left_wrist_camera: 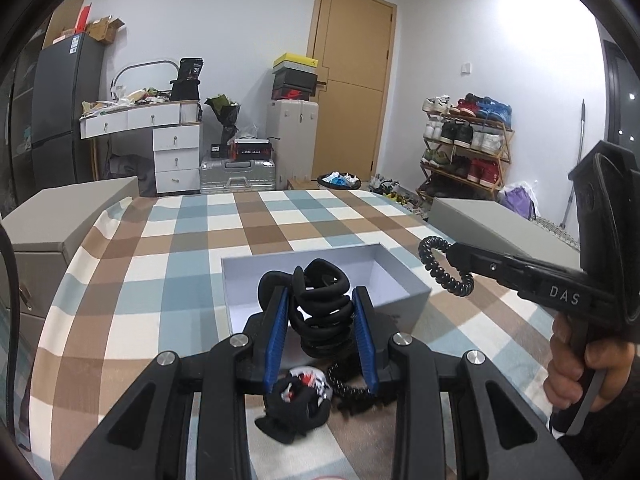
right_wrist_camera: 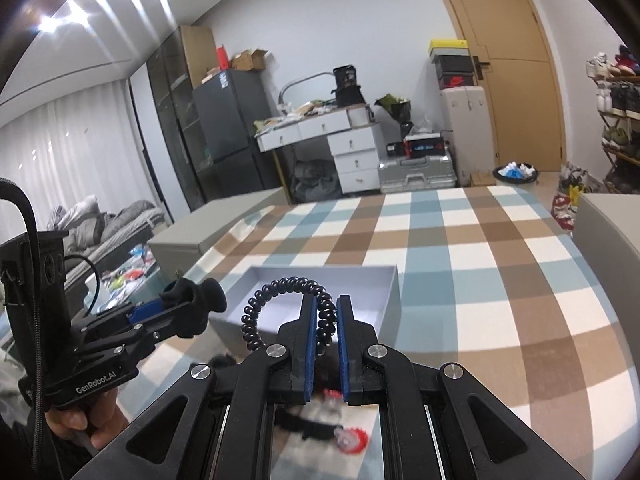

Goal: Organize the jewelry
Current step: 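Carry the coiled bracelet and claw clip over the grey box with both tools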

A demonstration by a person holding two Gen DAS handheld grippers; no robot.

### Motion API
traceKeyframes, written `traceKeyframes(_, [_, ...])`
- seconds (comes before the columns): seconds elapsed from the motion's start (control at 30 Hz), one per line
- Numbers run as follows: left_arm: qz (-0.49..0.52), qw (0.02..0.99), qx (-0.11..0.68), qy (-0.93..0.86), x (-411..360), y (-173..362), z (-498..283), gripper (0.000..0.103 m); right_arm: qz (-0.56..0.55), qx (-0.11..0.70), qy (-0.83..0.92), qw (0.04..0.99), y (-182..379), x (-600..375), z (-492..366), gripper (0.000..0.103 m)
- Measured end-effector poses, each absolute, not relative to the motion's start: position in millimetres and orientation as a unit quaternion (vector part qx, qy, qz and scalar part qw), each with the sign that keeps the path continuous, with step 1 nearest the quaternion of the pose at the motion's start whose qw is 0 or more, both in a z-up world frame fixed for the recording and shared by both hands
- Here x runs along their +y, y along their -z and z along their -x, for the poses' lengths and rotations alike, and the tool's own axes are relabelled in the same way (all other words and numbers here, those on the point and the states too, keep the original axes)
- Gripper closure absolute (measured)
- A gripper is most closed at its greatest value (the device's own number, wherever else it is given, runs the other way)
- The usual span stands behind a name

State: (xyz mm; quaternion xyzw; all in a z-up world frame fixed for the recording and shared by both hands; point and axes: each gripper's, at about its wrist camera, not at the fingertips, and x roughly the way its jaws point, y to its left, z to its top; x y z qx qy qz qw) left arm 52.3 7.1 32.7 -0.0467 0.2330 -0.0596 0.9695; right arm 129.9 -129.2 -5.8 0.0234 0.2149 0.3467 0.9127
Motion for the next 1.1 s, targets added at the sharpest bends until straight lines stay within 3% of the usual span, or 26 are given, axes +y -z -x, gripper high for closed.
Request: traceKeyframes(1.1, [0.052, 0.963, 0.261, 0.03, 7.7, -22.4, -83.2, 0.077, -0.053, 0.282, -0.333, 0.898, 27.9, -110.6, -177.8, 0.094])
